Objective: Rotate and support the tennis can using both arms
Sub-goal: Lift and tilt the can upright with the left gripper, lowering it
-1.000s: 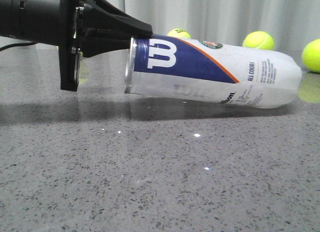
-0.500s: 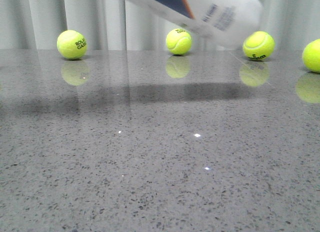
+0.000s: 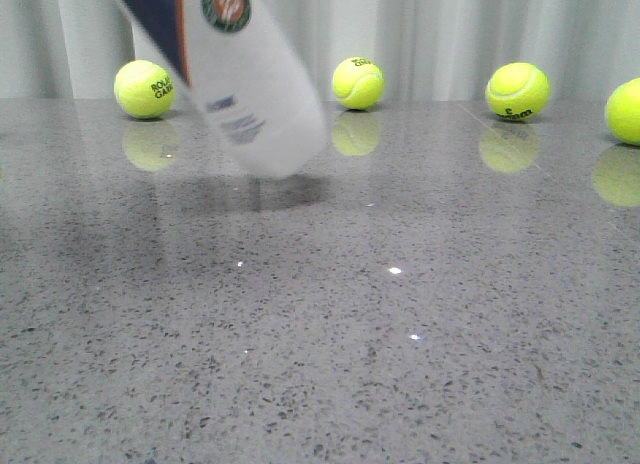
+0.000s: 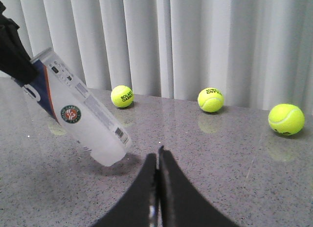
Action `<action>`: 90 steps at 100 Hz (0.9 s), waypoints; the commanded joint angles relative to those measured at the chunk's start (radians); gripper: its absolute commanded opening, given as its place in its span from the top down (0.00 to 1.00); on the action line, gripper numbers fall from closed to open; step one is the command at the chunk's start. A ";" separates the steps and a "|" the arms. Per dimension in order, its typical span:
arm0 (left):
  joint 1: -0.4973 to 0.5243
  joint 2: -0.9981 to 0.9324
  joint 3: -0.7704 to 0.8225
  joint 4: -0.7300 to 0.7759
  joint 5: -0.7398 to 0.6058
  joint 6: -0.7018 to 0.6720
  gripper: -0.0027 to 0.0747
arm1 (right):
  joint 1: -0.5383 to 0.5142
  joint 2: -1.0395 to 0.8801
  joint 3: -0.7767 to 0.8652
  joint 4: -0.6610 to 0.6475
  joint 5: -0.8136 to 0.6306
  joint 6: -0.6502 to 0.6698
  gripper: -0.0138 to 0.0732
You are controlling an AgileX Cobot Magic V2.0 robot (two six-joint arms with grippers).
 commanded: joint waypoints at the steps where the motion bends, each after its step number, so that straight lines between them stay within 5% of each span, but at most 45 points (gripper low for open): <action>1: -0.061 0.001 -0.036 0.095 0.005 -0.062 0.99 | -0.004 0.012 -0.024 0.012 -0.071 -0.004 0.91; 46: -0.077 0.056 -0.060 0.082 0.004 -0.069 0.95 | -0.004 0.012 -0.024 0.012 -0.071 -0.004 0.91; 79: -0.077 0.100 -0.158 0.075 -0.103 -0.069 0.46 | -0.004 0.012 -0.024 0.012 -0.071 -0.004 0.91; 90: -0.077 0.148 -0.208 0.064 -0.111 -0.069 0.39 | -0.004 0.012 -0.024 0.012 -0.071 -0.004 0.91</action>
